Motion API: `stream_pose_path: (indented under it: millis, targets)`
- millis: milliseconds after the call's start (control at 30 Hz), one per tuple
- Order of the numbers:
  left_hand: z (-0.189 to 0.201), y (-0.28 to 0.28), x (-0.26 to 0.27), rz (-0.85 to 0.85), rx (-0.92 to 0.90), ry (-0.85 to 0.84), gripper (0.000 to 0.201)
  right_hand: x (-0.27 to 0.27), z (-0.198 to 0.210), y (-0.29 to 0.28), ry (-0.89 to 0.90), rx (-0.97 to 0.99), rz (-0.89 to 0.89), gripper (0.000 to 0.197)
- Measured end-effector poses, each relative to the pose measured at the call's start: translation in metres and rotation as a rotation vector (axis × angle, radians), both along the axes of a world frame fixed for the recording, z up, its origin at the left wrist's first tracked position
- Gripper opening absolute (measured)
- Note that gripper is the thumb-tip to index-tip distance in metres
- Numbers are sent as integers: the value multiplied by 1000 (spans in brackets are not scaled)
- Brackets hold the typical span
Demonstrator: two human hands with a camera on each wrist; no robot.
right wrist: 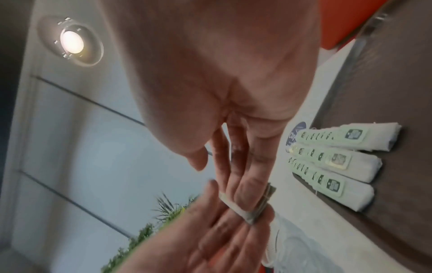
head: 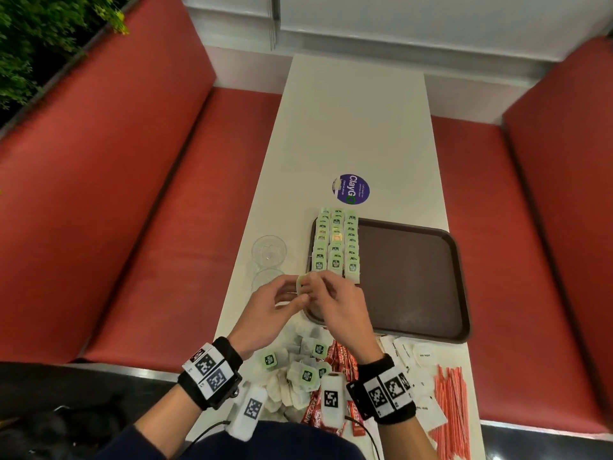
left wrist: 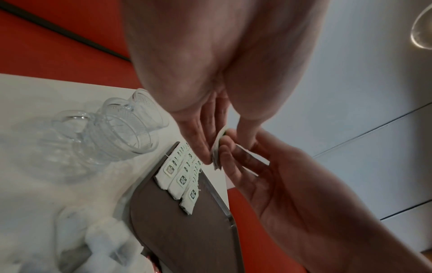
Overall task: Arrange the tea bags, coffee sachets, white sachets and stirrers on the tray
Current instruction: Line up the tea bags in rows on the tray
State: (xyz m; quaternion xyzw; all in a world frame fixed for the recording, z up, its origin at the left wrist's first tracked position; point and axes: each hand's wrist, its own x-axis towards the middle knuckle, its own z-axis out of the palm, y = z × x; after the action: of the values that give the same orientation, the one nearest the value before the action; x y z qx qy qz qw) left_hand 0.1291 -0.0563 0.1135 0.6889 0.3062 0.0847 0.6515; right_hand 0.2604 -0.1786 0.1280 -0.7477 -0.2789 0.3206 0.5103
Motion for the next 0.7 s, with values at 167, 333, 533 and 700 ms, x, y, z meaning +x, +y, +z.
stream_pose_path:
  millis: [167, 333, 533, 700]
  targets:
    - [-10, 8, -3, 89, 90, 65, 16, 6, 15, -5, 46, 32, -138, 16]
    - [-12, 3, -3, 44, 96, 69, 17, 16, 10, -2, -199, -78, 82, 13]
    - [-17, 5, -5, 45, 62, 116, 25, 36, -3, 0, -265, -173, 146, 6]
    - [-23, 13, -19, 139, 24, 118, 18, 66, -35, 10, -468, -427, 103, 7]
